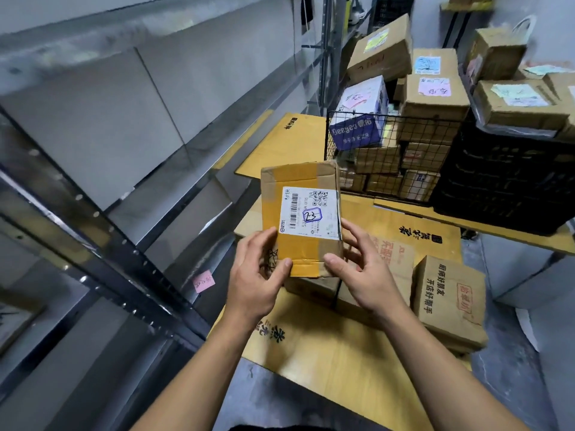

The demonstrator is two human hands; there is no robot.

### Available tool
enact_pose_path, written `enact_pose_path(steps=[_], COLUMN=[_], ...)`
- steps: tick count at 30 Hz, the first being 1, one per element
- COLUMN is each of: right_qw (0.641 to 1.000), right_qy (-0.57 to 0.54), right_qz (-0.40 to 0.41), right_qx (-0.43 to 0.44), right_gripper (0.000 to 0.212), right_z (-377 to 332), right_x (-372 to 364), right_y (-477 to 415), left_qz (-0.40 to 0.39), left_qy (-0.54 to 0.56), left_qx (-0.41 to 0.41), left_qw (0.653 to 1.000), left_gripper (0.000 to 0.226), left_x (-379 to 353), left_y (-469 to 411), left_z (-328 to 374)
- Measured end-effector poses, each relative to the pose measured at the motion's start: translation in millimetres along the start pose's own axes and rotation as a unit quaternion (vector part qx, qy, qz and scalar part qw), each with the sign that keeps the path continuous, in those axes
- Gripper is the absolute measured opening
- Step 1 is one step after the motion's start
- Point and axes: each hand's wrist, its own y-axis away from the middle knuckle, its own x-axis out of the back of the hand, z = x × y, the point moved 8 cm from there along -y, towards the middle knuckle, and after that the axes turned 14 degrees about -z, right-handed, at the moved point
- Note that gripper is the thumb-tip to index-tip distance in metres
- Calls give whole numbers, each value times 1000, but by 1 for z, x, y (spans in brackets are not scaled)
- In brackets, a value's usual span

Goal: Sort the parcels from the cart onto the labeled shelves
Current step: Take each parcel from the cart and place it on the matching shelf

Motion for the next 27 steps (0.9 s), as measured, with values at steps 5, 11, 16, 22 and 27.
enact_pose_path(steps=[5,11,16,22,27], right_qw=[999,992,984,969,950], right_qy=[-29,-63,-81,-100,-127], right_qz=[-43,-95,-143,-216,-269], right_qx=[9,48,69,64,89], right_gripper=[60,54,51,56,53], right_z=[-13,-31,-46,-72,-98], right_x=[-41,-117,-185,-273,-332], right_y=[-17,-27,-16,24,73], left_qz=[53,113,165,245,219], left_qy=[-31,-62,-75,-127,-247], left_qx=[26,78,123,201,307], left_qw=[998,989,976,940,893], left_gripper=[57,59,59,58,57], left_x=[38,95,149,219,256], left_y=[29,83,148,264,364], left_z=[-6,-22,-22,-14,-1])
